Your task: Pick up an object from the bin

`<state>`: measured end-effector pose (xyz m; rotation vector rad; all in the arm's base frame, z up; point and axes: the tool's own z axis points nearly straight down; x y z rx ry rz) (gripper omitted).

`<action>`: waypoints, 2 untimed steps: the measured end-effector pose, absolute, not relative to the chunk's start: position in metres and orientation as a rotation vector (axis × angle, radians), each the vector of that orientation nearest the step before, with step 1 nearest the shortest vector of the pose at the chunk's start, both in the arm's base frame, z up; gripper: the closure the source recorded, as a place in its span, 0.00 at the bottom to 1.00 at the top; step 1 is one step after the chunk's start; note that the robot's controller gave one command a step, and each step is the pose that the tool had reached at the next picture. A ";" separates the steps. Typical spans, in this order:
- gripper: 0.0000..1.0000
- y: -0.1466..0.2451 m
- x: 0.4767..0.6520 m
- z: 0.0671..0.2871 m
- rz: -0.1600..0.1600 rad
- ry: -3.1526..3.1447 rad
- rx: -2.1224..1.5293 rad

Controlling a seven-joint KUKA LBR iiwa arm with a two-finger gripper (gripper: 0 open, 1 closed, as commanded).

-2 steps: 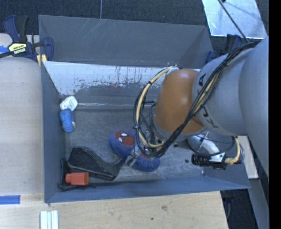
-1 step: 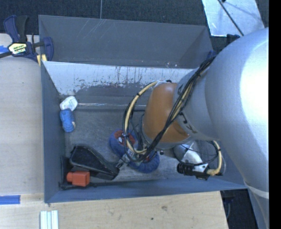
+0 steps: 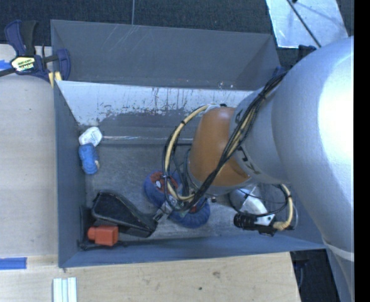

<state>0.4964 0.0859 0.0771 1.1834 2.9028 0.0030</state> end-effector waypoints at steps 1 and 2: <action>1.00 0.087 0.498 0.080 0.009 2.899 1.181; 1.00 0.086 0.500 0.181 0.006 2.903 1.180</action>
Offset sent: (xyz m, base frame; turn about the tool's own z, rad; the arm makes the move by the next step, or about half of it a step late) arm 0.0000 0.0000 0.0000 0.0000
